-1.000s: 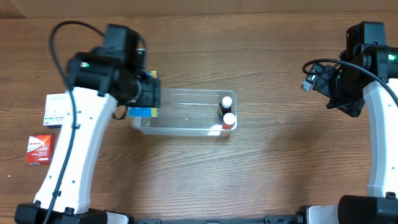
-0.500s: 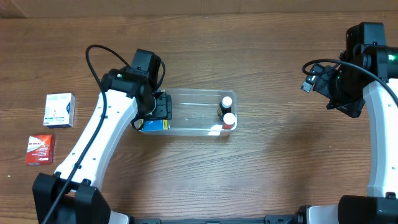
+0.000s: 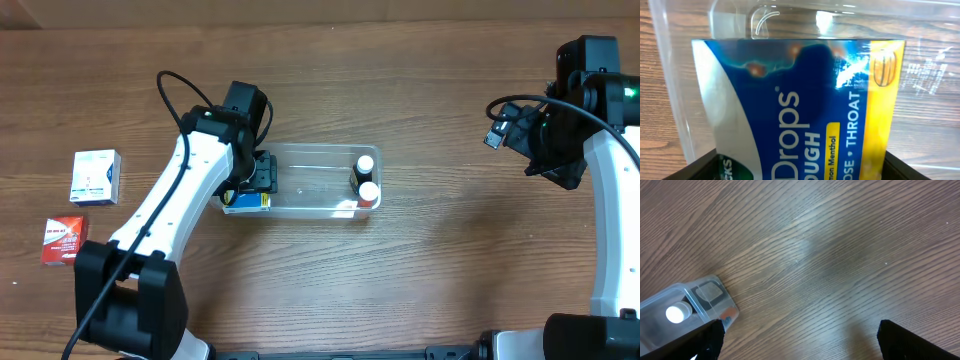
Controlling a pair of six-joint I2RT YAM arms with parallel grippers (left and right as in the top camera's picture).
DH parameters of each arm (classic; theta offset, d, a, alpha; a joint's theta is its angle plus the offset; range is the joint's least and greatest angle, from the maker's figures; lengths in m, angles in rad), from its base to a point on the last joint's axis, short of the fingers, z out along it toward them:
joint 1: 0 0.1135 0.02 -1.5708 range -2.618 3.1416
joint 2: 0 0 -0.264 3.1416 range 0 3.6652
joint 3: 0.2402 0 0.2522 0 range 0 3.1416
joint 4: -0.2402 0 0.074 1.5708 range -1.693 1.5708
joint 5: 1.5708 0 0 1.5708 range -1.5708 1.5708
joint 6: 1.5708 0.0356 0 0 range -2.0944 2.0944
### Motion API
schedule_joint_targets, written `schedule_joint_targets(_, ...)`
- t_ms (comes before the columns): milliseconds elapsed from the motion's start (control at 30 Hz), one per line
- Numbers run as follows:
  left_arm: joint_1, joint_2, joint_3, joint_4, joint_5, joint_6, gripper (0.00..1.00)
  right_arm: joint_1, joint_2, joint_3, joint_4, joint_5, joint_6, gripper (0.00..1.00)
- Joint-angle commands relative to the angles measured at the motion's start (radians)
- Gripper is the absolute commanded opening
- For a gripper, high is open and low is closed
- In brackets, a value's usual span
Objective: Pack container
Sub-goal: 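Carry the VapoDrops box with the left gripper into the container's left end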
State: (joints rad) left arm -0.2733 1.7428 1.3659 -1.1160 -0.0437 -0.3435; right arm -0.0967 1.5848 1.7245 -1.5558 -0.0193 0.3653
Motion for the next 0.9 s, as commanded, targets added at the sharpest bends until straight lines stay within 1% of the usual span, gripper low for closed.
schedule_joint_targets(0, 0.006, 0.045, -0.006, 0.010, -0.047, 0.034, 0.52, -0.001, -0.006, -0.002, 0.003, -0.002, -0.007, 1.00)
schedule_joint_targets(300, 0.007, 0.043, 0.080, -0.027, -0.098, 0.043, 0.53, -0.001, -0.006, -0.002, 0.003, -0.002, -0.007, 1.00)
schedule_joint_targets(567, 0.008, 0.043, 0.090, -0.023, -0.132, 0.052, 0.54, -0.001, -0.006, -0.002, 0.003, -0.002, -0.007, 1.00)
schedule_joint_targets(633, 0.012, 0.043, 0.090, -0.019, -0.132, 0.052, 0.57, -0.001, -0.006, -0.002, 0.003, -0.002, -0.007, 1.00)
schedule_joint_targets(767, 0.020, 0.043, 0.090, -0.020, -0.132, 0.052, 0.60, -0.001, -0.006, -0.002, 0.003, -0.002, -0.007, 1.00)
schedule_joint_targets(800, 0.020, 0.044, 0.090, -0.019, -0.132, 0.052, 0.61, -0.001, -0.006, -0.002, 0.003, -0.002, -0.007, 1.00)
schedule_joint_targets(867, 0.020, 0.044, 0.090, -0.020, -0.132, 0.052, 0.67, -0.001, -0.006, -0.002, 0.003, -0.002, -0.007, 1.00)
